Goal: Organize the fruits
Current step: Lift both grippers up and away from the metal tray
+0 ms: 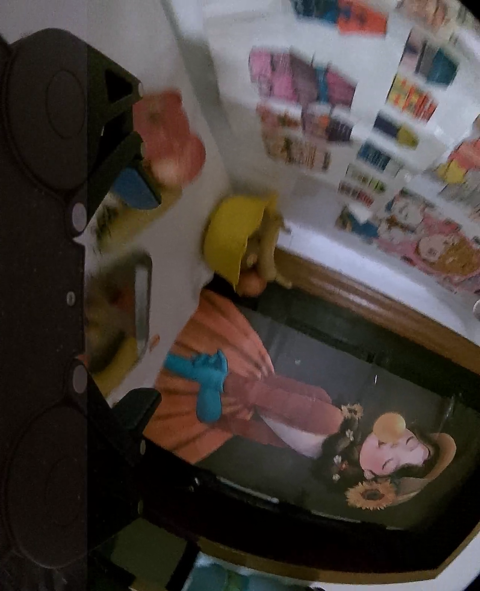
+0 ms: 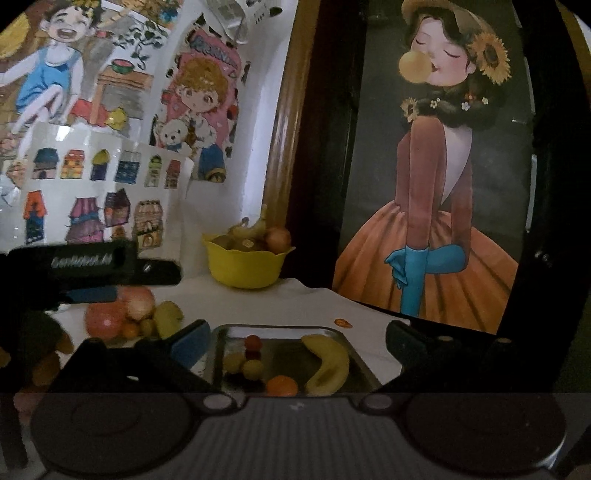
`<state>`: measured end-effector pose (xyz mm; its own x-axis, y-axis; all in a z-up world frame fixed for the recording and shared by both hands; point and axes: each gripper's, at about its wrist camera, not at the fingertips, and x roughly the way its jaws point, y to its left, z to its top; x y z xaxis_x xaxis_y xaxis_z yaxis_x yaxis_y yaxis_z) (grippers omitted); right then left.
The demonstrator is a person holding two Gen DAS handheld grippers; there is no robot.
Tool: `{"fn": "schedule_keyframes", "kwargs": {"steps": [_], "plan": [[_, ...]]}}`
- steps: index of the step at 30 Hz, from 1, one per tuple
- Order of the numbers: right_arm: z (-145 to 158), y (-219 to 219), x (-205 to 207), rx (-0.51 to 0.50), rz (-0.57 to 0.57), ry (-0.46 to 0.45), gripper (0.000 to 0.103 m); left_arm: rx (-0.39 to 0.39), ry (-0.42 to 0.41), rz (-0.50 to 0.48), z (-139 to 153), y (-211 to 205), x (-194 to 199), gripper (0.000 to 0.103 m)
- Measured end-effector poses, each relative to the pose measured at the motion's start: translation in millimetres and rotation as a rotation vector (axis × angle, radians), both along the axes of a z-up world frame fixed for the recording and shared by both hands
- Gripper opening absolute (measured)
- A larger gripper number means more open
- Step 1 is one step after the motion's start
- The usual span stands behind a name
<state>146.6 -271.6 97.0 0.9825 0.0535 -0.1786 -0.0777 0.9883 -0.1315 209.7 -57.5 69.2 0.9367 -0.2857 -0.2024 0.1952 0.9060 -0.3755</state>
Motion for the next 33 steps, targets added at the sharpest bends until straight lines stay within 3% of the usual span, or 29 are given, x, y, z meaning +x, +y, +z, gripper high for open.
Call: {"fn": "schedule_keyframes", "kwargs": {"steps": [7, 19, 33], "plan": [[-4, 29, -41, -0.005, 0.058, 0.004, 0.103, -0.027, 0.096, 0.112, -16, 54, -54, 0.102], [-32, 95, -67, 0.005, 0.192, 0.107, 0.103, 0.061, 0.177, 0.293, -36, 116, -110, 0.102], [-63, 149, -49, -0.019, 0.270, 0.303, 0.103, 0.056, 0.256, 0.294, -46, 142, -109, 0.102]]}}
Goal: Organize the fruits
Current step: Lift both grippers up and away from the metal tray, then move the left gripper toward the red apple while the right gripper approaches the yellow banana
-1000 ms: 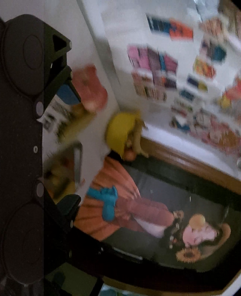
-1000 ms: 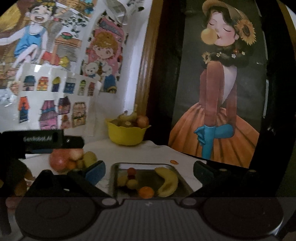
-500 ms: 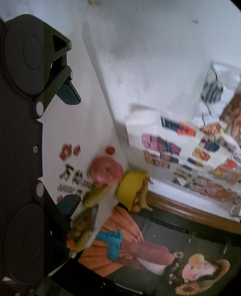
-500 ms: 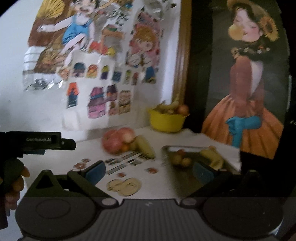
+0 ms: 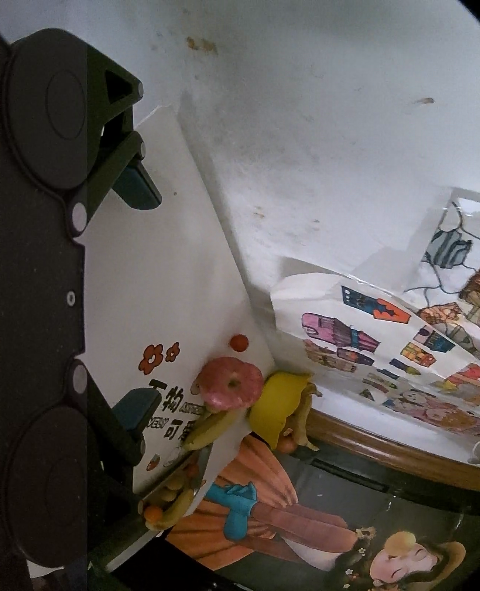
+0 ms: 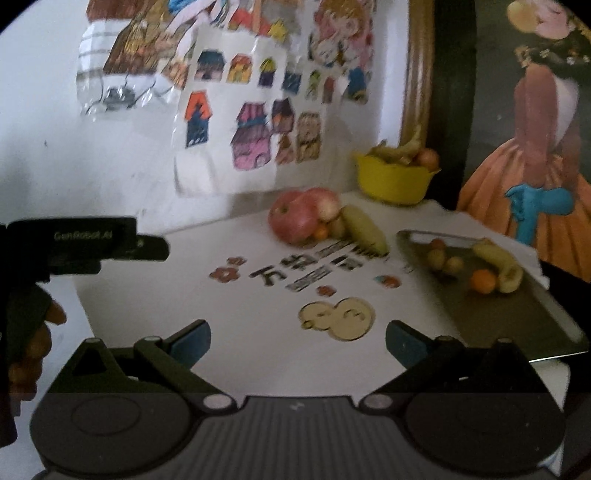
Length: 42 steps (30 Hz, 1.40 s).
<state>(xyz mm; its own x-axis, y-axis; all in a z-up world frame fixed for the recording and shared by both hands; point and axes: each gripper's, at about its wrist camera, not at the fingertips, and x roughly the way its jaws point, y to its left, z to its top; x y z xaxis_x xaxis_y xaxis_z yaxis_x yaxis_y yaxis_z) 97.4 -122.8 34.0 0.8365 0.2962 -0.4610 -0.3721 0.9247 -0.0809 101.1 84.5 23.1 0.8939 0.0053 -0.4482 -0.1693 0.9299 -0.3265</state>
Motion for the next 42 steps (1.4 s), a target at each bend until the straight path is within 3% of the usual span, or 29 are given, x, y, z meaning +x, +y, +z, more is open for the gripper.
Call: {"fn": "schedule_keyframes", "kwargs": {"steps": [4, 12, 22, 28, 33, 42], "plan": [[-4, 12, 5, -0.010, 0.023, 0.015, 0.103, -0.004, 0.019, -0.020, -2, 1, 7, 0.102], [0, 15, 27, -0.015, 0.015, 0.005, 0.103, 0.062, 0.004, -0.051, 8, 1, 28, 0.102], [13, -2, 71, -0.015, -0.051, -0.029, 0.103, 0.226, -0.006, -0.091, 30, -8, 72, 0.102], [35, -22, 126, -0.029, -0.154, -0.120, 0.103, 0.327, -0.025, -0.155, 35, -23, 98, 0.102], [37, -30, 187, -0.051, -0.145, -0.060, 0.103, 0.348, -0.032, -0.204, 34, -32, 123, 0.102], [10, -27, 213, -0.062, -0.120, -0.014, 0.103, 0.333, -0.024, -0.318, 25, -53, 165, 0.102]]}}
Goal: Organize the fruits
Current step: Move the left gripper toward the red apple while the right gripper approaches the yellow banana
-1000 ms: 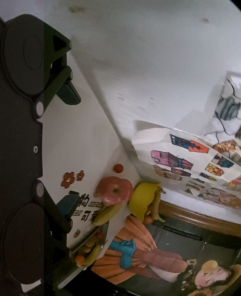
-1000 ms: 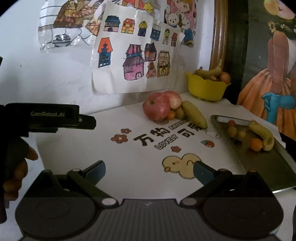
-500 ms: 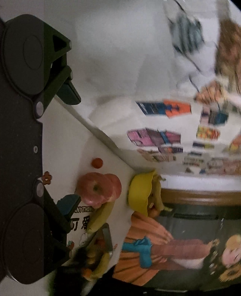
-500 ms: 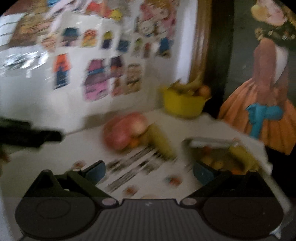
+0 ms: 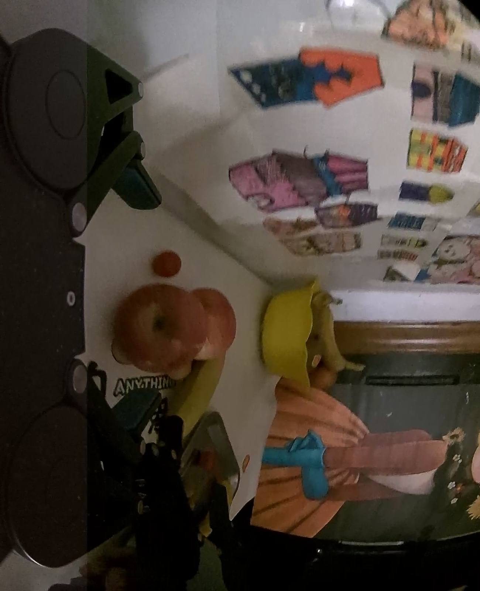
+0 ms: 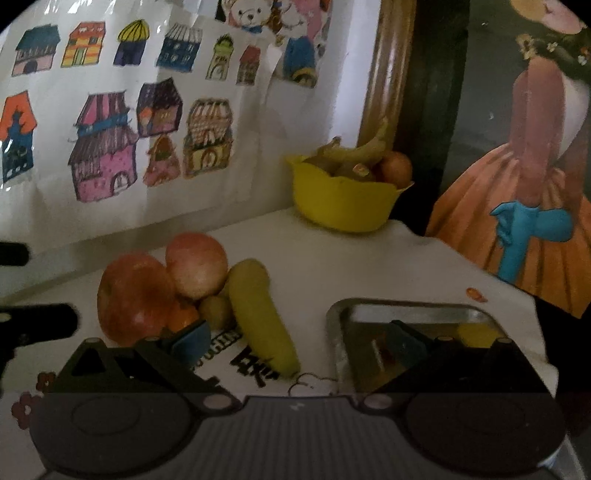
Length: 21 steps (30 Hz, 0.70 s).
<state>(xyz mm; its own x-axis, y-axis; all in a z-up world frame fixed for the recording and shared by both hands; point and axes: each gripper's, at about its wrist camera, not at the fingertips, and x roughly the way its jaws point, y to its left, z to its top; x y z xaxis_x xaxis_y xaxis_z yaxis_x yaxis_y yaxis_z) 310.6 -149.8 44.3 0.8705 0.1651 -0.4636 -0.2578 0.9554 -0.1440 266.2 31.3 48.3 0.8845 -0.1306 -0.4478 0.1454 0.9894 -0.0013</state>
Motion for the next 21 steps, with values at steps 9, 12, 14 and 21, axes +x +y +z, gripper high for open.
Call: {"fn": "schedule_keyframes", "kwargs": {"steps": [9, 12, 14, 21], "plan": [[-12, -6, 8, 0.093, 0.054, 0.076, 0.097, -0.065, 0.062, 0.006, -12, 0, 27, 0.102], [-12, -3, 6, 0.080, 0.060, 0.061, 0.094, -0.132, 0.085, 0.026, -13, 5, 35, 0.102], [-12, -3, 5, 0.078, 0.056, 0.055, 0.093, -0.174, 0.100, 0.030, -13, 7, 40, 0.102], [-12, -4, 4, 0.066, 0.030, 0.046, 0.086, -0.245, 0.094, 0.017, -16, 3, 52, 0.102]]}}
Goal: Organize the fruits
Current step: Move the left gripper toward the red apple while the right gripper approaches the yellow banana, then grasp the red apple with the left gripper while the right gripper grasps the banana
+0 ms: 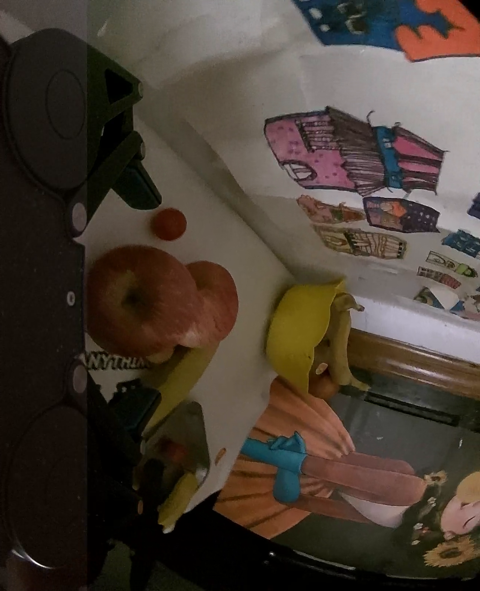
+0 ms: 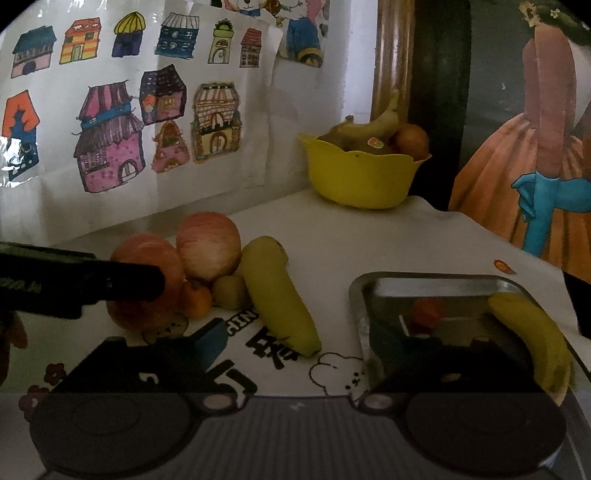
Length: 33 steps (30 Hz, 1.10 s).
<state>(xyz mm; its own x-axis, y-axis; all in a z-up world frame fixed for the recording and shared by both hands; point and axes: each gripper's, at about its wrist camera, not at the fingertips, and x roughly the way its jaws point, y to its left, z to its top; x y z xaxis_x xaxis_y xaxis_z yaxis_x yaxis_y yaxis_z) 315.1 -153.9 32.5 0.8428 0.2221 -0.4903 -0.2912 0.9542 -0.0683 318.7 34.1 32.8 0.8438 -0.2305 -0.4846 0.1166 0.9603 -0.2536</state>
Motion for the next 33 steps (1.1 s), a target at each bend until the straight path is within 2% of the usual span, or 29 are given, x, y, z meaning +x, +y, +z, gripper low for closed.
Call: {"fn": "schedule_keyframes", "kwargs": {"steps": [5, 10, 18, 20, 22, 24, 28, 31, 33], "plan": [[0, 4, 3, -0.014, -0.006, 0.010, 0.084, -0.055, -0.001, 0.019, -8, 6, 5, 0.102], [-3, 16, 5, -0.069, -0.010, 0.014, 0.080, -0.081, -0.051, 0.011, -7, 10, 0, 0.099], [-10, 31, 21, -0.168, -0.014, 0.007, 0.070, -0.105, -0.013, -0.005, -12, 14, 1, 0.089], [-10, 29, 27, -0.156, -0.005, 0.021, 0.069, -0.103, -0.003, -0.005, -13, 14, 3, 0.087], [-9, 26, 34, -0.109, 0.016, 0.045, 0.068, -0.106, 0.008, -0.010, -14, 14, 5, 0.080], [-7, 23, 41, -0.073, 0.027, 0.067, 0.068, -0.115, 0.015, -0.013, -16, 15, 5, 0.078], [-7, 20, 48, -0.044, 0.048, 0.082, 0.058, -0.140, 0.016, -0.035, -18, 16, 4, 0.069], [-8, 18, 47, -0.012, 0.070, 0.091, 0.048, -0.148, 0.015, -0.035, -19, 17, 4, 0.069], [-8, 18, 46, -0.019, 0.069, 0.091, 0.047, -0.155, 0.016, -0.034, -20, 17, 3, 0.069]]}}
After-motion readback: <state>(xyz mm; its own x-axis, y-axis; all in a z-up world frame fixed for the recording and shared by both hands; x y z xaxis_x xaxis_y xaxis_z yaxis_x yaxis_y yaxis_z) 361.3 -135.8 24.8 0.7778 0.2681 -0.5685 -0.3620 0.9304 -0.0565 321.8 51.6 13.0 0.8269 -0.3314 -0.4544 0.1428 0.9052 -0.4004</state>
